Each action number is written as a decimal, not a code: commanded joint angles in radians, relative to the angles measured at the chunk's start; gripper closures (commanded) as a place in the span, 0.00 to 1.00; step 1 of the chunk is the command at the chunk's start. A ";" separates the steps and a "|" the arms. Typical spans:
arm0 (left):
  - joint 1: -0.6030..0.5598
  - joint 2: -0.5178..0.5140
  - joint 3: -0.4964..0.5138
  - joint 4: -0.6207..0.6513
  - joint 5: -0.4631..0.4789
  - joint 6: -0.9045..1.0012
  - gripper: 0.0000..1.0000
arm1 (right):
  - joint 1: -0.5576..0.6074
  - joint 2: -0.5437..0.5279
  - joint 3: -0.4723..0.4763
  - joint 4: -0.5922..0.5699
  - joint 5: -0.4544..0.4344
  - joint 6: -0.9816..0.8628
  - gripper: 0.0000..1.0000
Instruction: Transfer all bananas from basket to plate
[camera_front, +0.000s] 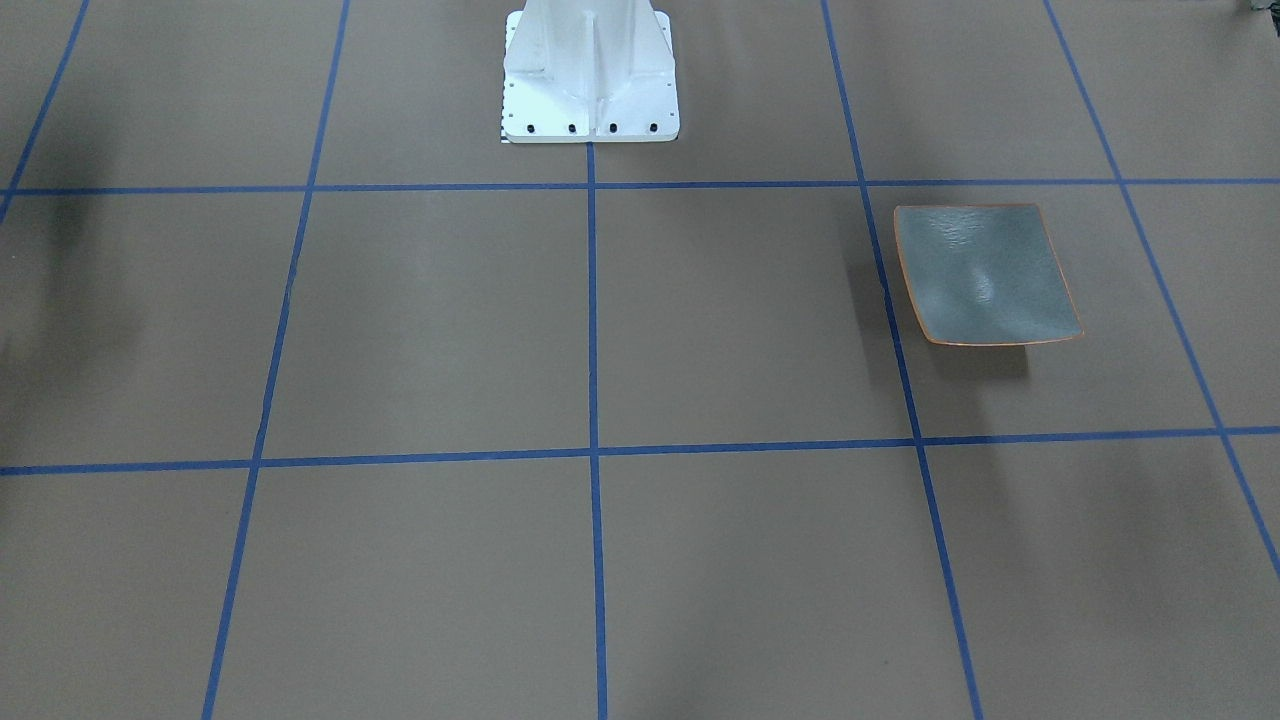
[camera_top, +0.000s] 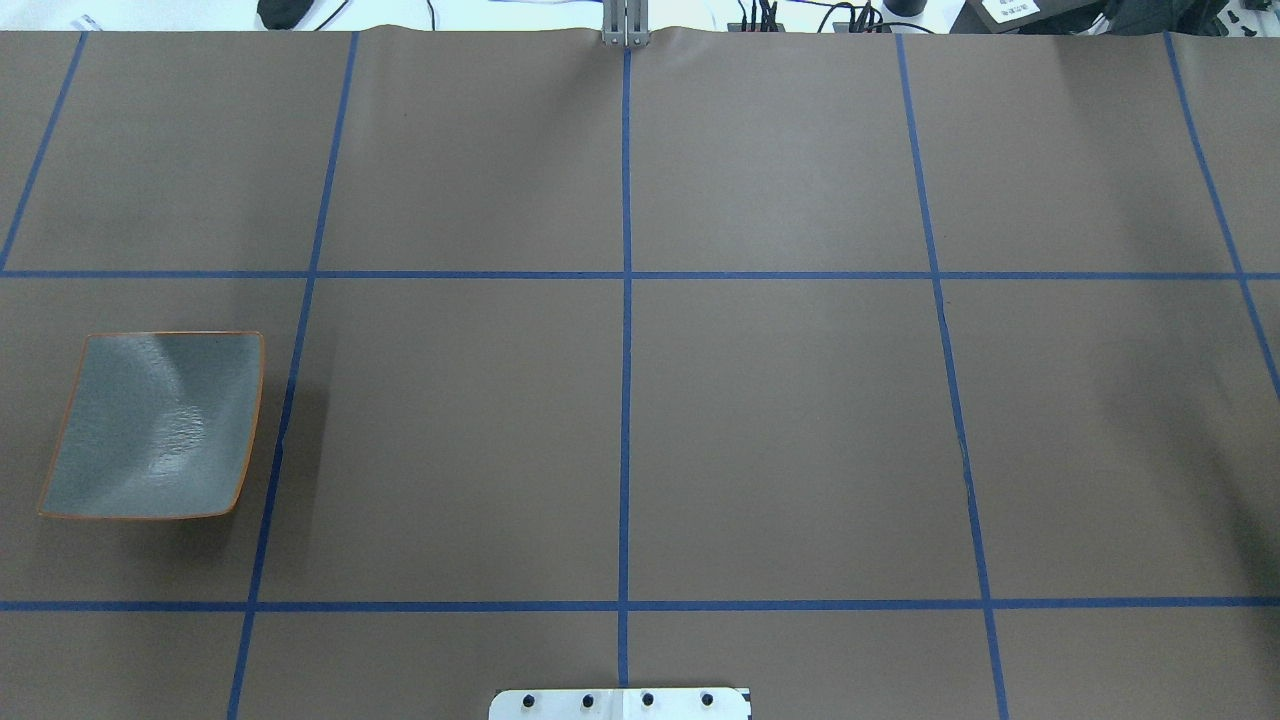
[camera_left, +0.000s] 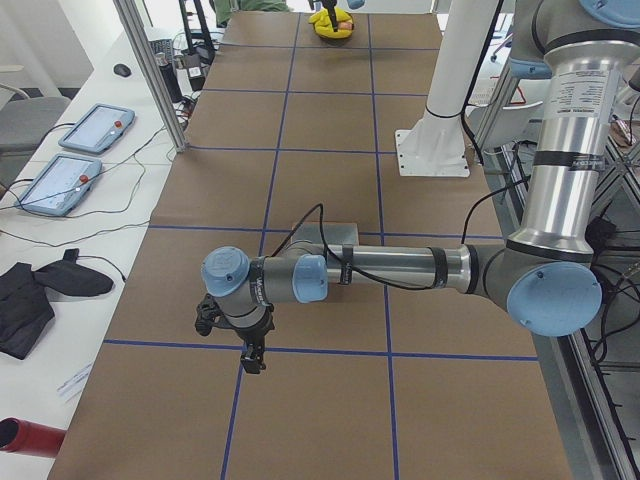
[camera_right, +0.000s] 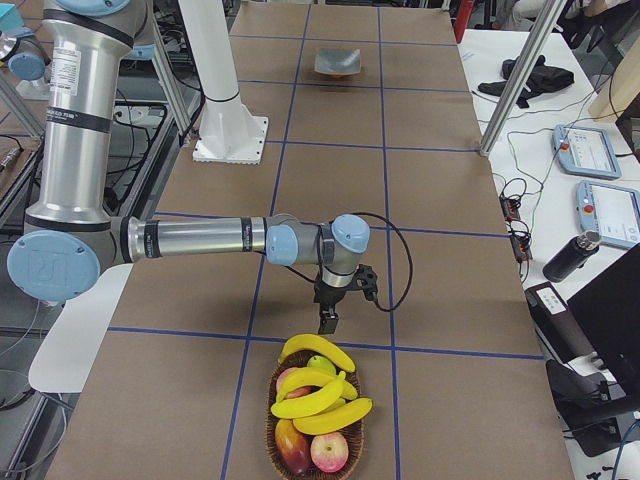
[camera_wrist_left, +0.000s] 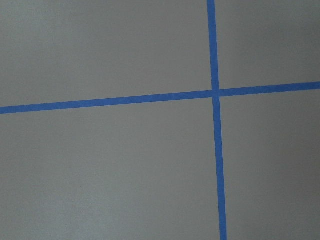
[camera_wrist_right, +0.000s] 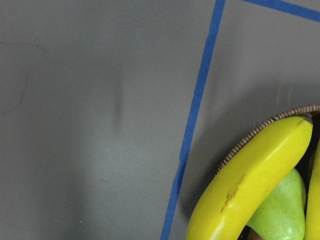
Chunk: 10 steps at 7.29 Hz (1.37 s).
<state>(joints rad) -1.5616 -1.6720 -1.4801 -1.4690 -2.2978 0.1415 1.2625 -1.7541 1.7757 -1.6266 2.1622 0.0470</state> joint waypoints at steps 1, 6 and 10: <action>0.000 0.002 -0.002 -0.011 0.000 0.000 0.00 | -0.032 -0.013 -0.001 0.001 -0.050 0.001 0.00; 0.000 0.003 0.001 -0.013 0.000 0.001 0.00 | -0.084 -0.005 -0.041 0.004 -0.108 0.002 0.00; 0.002 0.002 0.000 -0.013 0.000 0.000 0.00 | -0.133 0.024 -0.081 0.002 -0.110 0.001 0.00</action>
<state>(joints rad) -1.5602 -1.6698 -1.4802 -1.4818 -2.2979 0.1424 1.1371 -1.7371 1.7000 -1.6222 2.0534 0.0488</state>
